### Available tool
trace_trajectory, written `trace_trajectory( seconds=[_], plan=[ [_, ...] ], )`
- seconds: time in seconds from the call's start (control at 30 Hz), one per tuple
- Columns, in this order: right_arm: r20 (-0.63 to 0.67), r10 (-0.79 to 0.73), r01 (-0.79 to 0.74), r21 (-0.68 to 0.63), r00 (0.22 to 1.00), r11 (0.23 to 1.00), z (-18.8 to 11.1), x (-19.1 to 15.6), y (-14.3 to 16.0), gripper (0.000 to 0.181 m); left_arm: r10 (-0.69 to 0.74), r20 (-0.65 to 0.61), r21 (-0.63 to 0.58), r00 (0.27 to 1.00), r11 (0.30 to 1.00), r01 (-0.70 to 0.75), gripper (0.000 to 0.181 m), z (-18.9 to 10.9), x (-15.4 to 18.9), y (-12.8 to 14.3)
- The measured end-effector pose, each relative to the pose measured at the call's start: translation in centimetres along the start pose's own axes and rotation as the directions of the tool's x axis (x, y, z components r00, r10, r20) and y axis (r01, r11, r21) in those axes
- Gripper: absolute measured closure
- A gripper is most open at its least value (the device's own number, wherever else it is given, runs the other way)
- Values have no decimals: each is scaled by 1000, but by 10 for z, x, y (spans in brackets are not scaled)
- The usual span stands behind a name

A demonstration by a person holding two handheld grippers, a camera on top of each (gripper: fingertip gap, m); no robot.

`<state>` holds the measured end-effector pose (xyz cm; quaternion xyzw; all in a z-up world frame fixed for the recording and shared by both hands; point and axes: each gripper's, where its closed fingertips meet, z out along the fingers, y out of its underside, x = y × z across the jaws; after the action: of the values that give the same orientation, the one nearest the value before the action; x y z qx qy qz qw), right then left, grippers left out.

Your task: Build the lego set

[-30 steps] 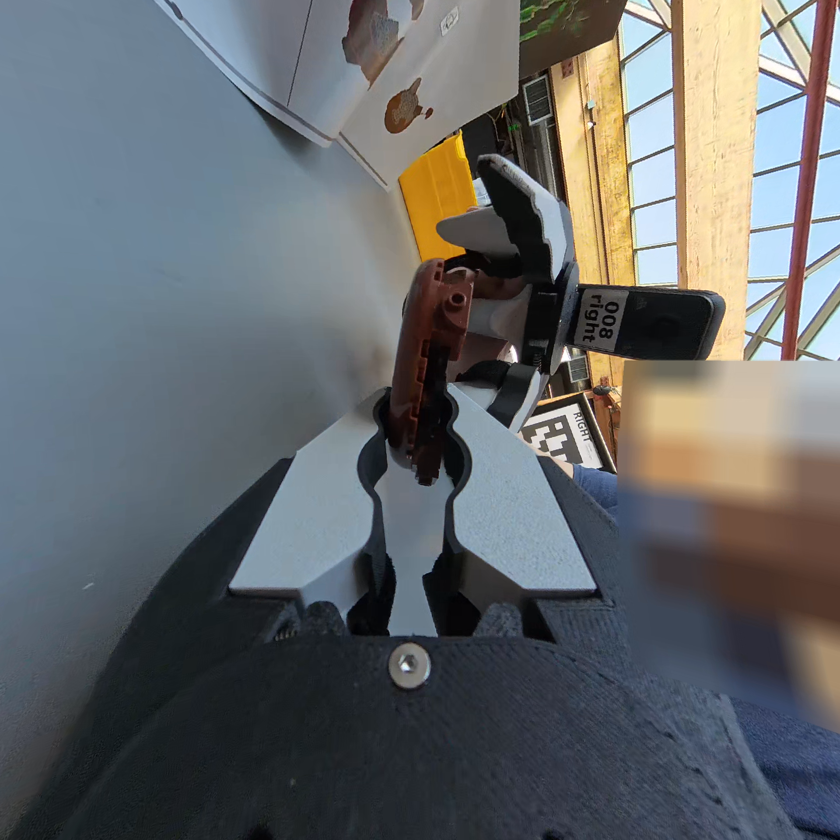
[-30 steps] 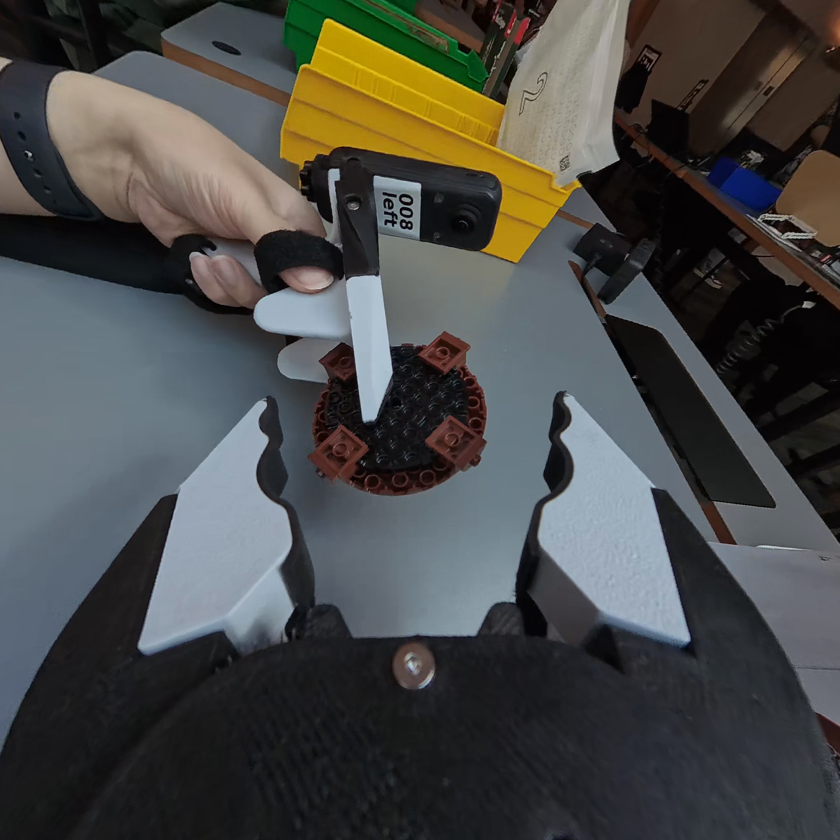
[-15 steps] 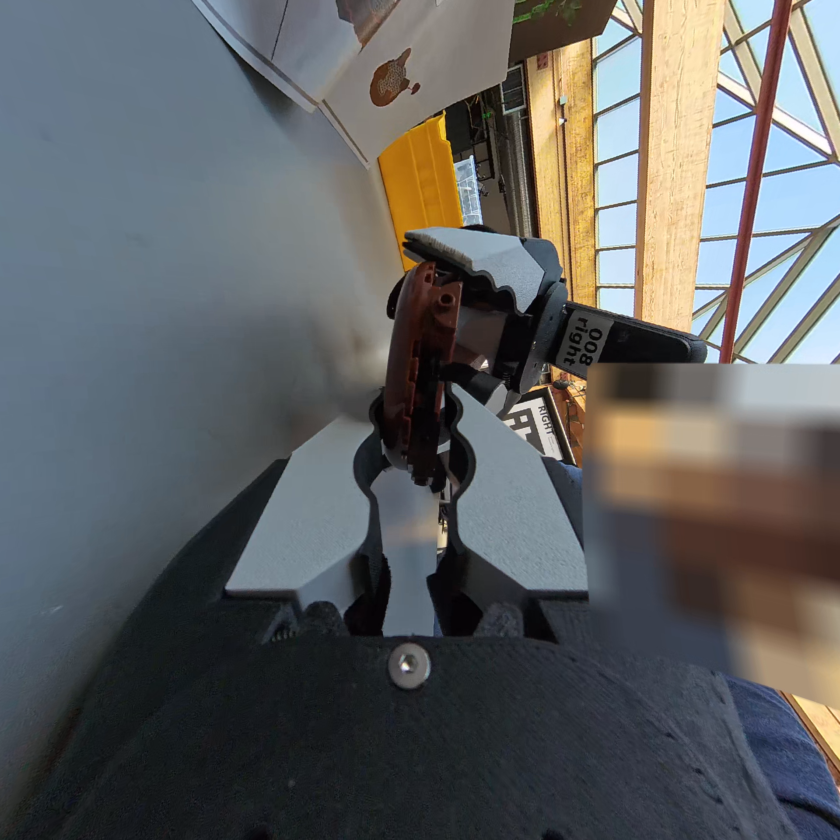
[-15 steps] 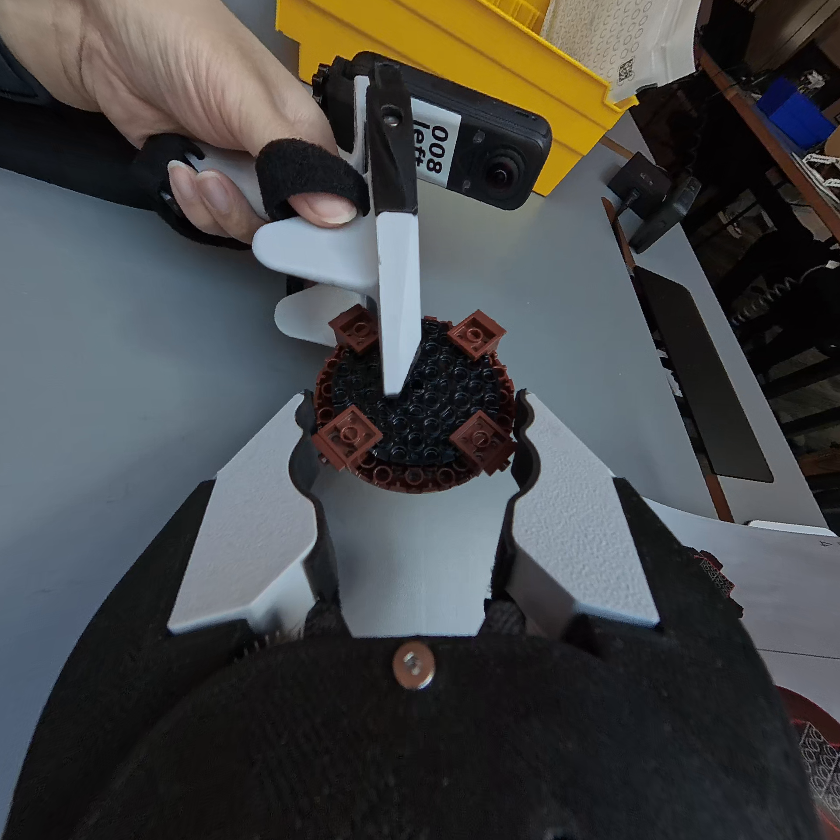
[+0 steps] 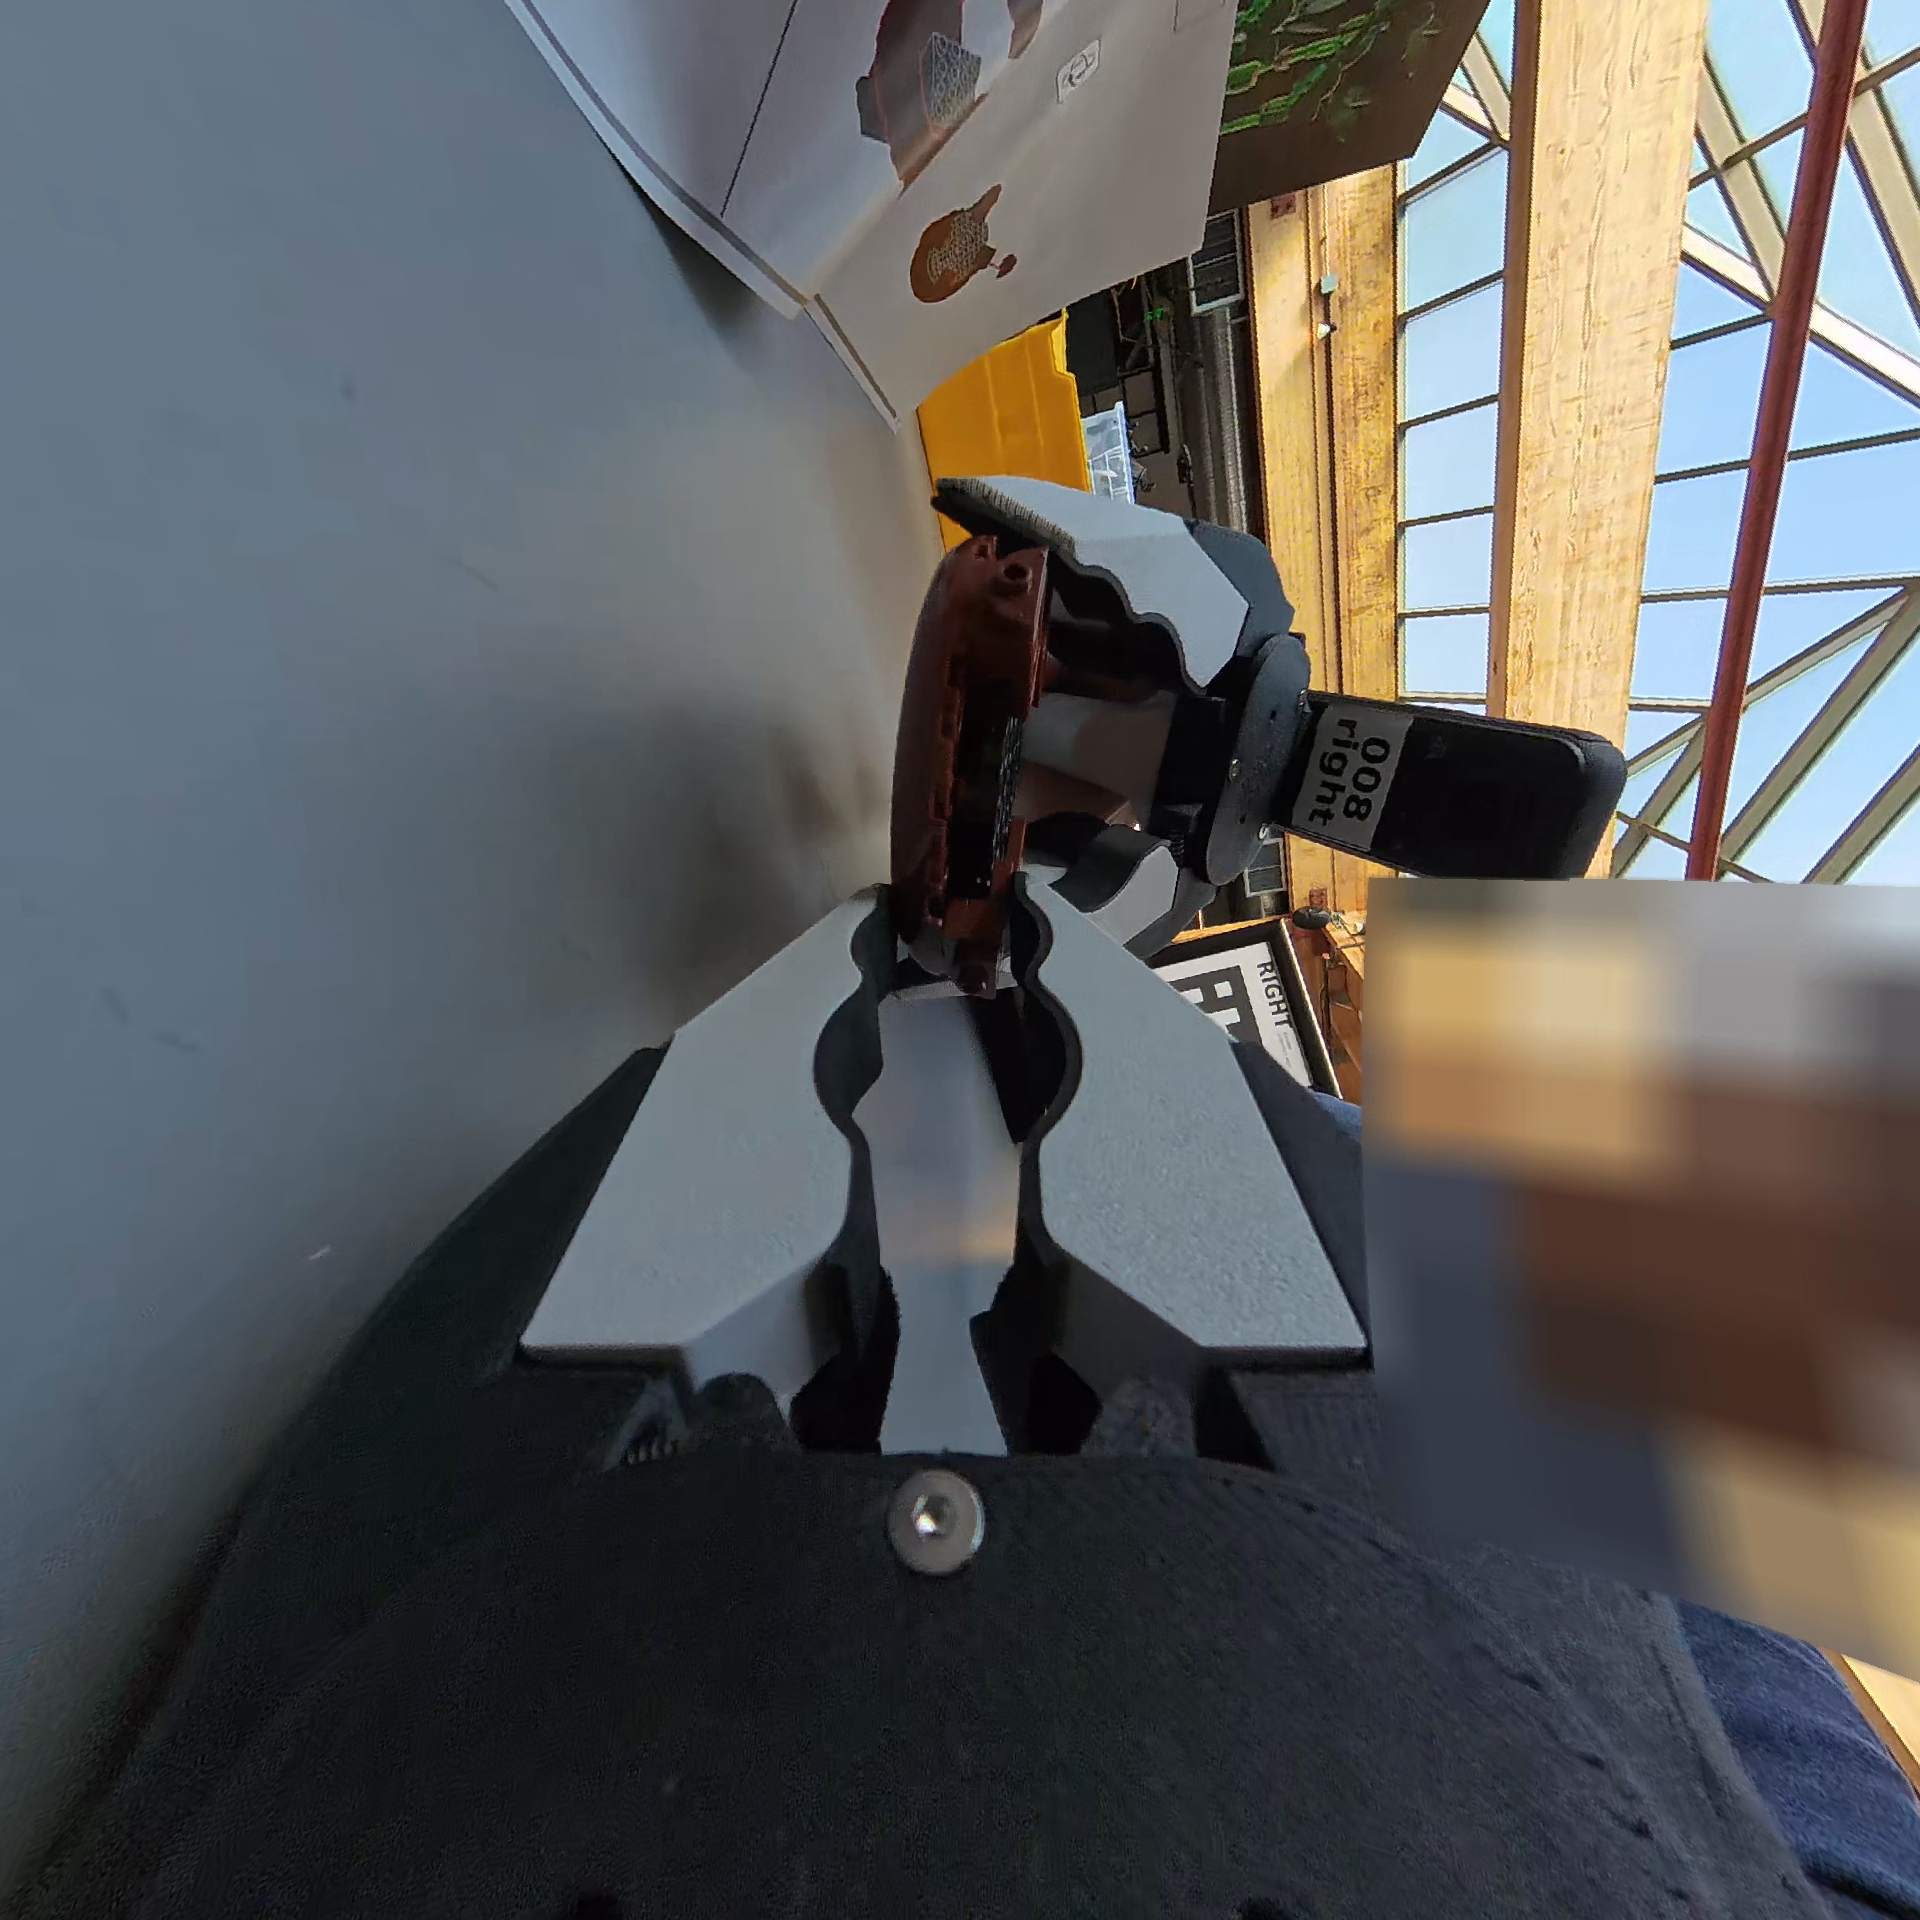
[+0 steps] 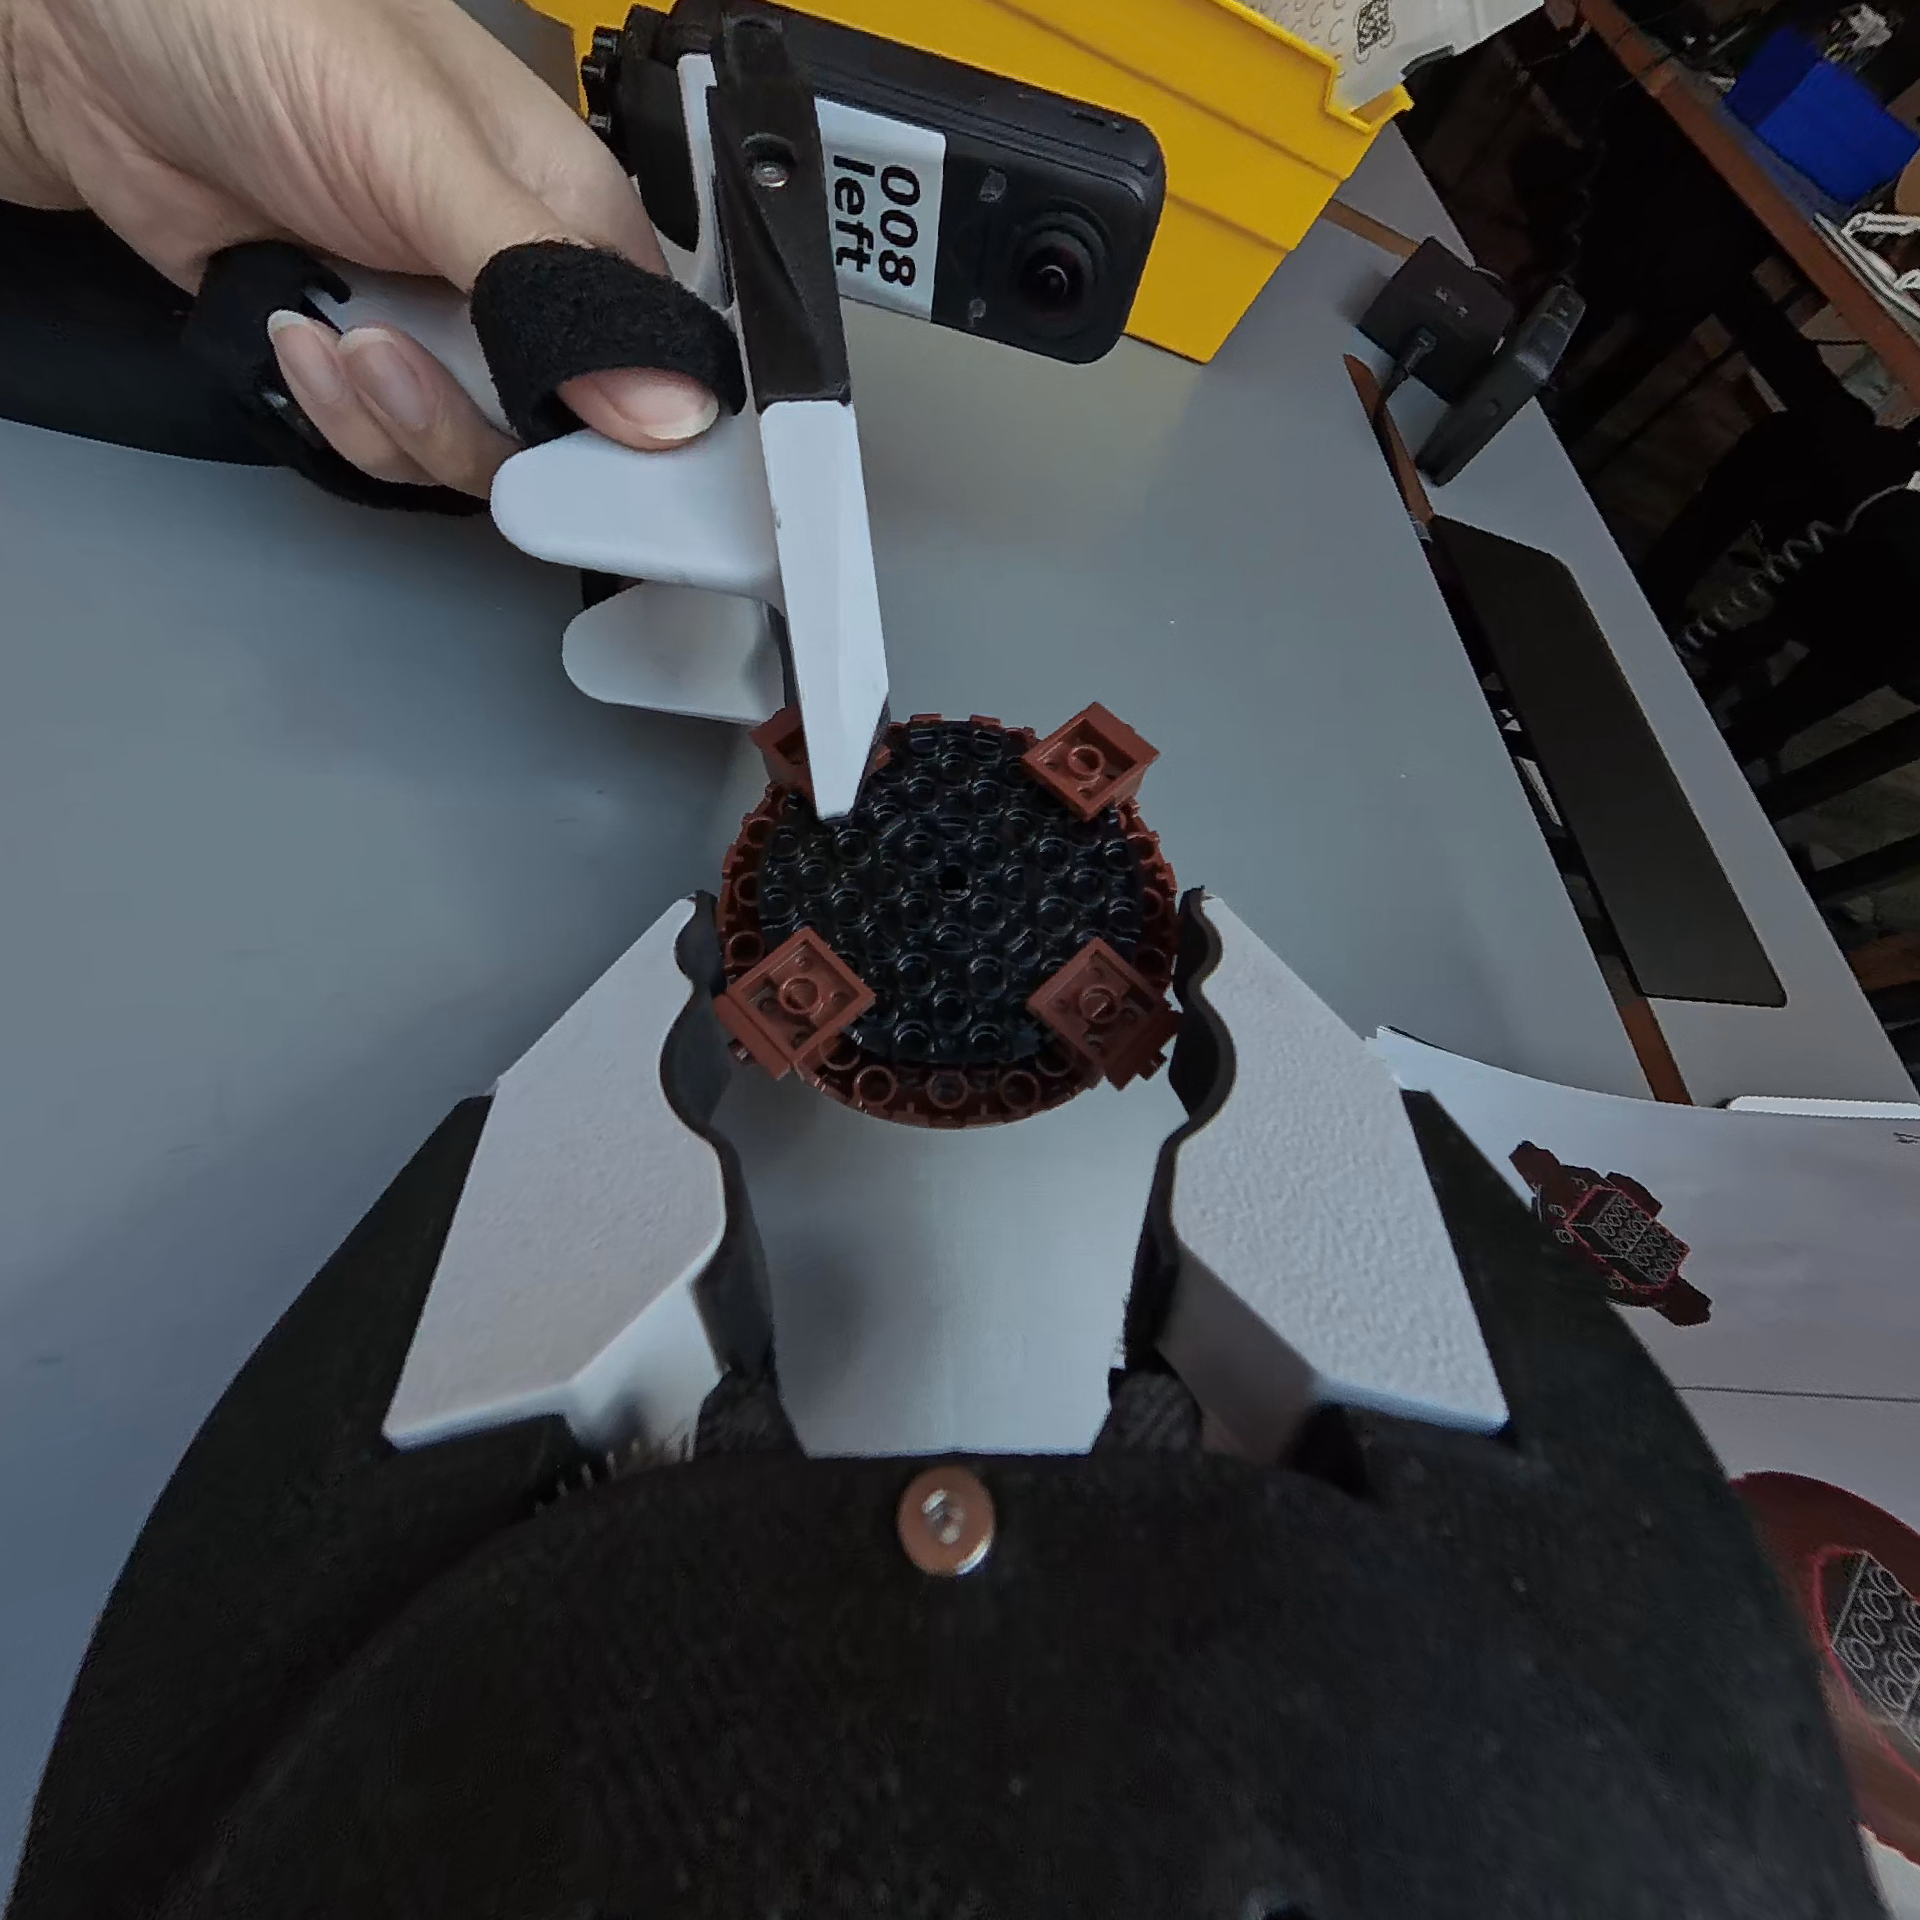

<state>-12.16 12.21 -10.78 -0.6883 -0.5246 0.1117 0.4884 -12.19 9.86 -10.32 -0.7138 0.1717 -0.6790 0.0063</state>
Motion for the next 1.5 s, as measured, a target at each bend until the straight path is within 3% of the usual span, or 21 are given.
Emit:
trace_trajectory(
  seconds=[0.3,0.6,0.67,0.77,1.1,1.5],
  plan=[
    [98,66,-69,29,993,997,1,-9,2,84,-16,61,-49,998,999,19,163,1,-12,8],
    [131,126,-126,-6,983,992,4,-11,11,87,-39,75,-50,996,998,43,163,1,-18,9],
    [161,145,-145,-10,976,989,4,-14,11,98,-41,75,-45,996,998,45,163,0,-18,8],
    [165,128,-127,-17,978,992,5,-17,11,101,-43,80,-47,996,998,46,163,-1,-19,9],
    [187,97,-92,-34,978,995,6,-24,13,84,-52,85,-54,995,997,57,163,-1,-21,10],
    [190,124,-104,-111,974,988,6,-26,19,89,-67,37,-49,997,996,69,163,0,-16,9]
  ],
)
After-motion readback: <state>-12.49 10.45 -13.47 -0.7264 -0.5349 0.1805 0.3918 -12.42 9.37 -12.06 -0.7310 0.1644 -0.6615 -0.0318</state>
